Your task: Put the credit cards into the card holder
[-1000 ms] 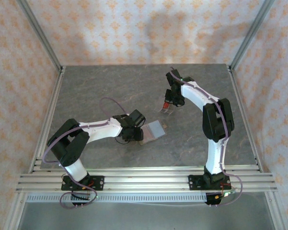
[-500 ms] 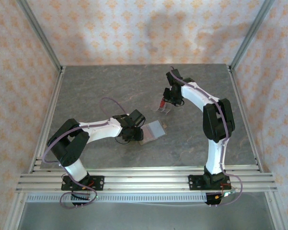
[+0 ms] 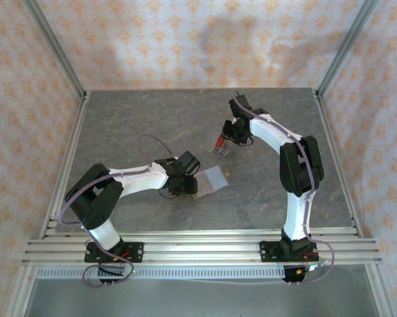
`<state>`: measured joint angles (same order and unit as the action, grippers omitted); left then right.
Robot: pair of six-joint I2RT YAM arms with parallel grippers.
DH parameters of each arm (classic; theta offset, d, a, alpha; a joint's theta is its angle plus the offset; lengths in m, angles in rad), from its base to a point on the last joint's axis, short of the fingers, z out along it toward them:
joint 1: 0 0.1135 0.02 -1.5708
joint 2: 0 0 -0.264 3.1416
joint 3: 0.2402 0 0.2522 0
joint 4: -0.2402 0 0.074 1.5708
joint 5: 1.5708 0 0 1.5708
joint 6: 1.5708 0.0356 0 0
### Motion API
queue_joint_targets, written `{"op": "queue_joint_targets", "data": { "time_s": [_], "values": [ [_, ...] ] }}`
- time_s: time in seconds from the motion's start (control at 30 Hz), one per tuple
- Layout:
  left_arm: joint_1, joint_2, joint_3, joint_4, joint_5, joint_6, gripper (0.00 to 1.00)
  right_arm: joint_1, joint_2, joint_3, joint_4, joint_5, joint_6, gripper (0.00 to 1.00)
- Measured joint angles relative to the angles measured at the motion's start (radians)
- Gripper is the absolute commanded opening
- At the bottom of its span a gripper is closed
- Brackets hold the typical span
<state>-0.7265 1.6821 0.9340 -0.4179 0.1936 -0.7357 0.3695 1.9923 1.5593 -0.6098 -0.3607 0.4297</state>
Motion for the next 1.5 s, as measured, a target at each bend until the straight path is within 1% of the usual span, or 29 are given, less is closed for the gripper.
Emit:
{"op": "queue_joint_targets", "data": {
  "time_s": [0.07,0.3,0.43,0.63,0.8,1.0,1.17,1.3,1.5],
  "values": [
    [0.0,0.0,0.0,0.0,0.0,0.0,0.45,0.0,-0.001,-0.003,0.004,-0.004,0.001,0.22],
    [0.001,-0.016,-0.009,0.003,0.0,-0.004,0.45,0.0,-0.002,-0.011,0.027,-0.046,0.004,0.22],
    [0.002,-0.04,-0.013,0.003,0.0,-0.004,0.45,0.0,-0.002,-0.011,0.028,-0.048,0.004,0.22],
    [0.01,-0.126,-0.013,-0.025,0.0,-0.003,0.45,0.0,-0.001,0.009,-0.008,-0.013,0.004,0.22],
    [0.047,-0.209,-0.013,-0.058,0.0,-0.003,0.46,0.0,0.008,0.027,-0.03,0.009,0.002,0.22],
    [0.068,-0.227,-0.012,-0.082,-0.007,-0.002,0.46,0.006,0.039,0.056,-0.039,0.009,-0.008,0.24],
    [0.069,-0.227,-0.011,-0.088,-0.01,-0.003,0.46,0.02,0.049,0.067,-0.041,0.013,-0.02,0.19],
    [0.082,-0.225,0.002,-0.1,-0.011,0.002,0.46,0.029,0.05,0.067,-0.045,0.018,-0.036,0.13],
    [0.102,-0.22,0.039,-0.109,-0.017,0.005,0.46,0.053,0.05,0.066,-0.056,0.04,-0.061,0.09]
  ]
}}
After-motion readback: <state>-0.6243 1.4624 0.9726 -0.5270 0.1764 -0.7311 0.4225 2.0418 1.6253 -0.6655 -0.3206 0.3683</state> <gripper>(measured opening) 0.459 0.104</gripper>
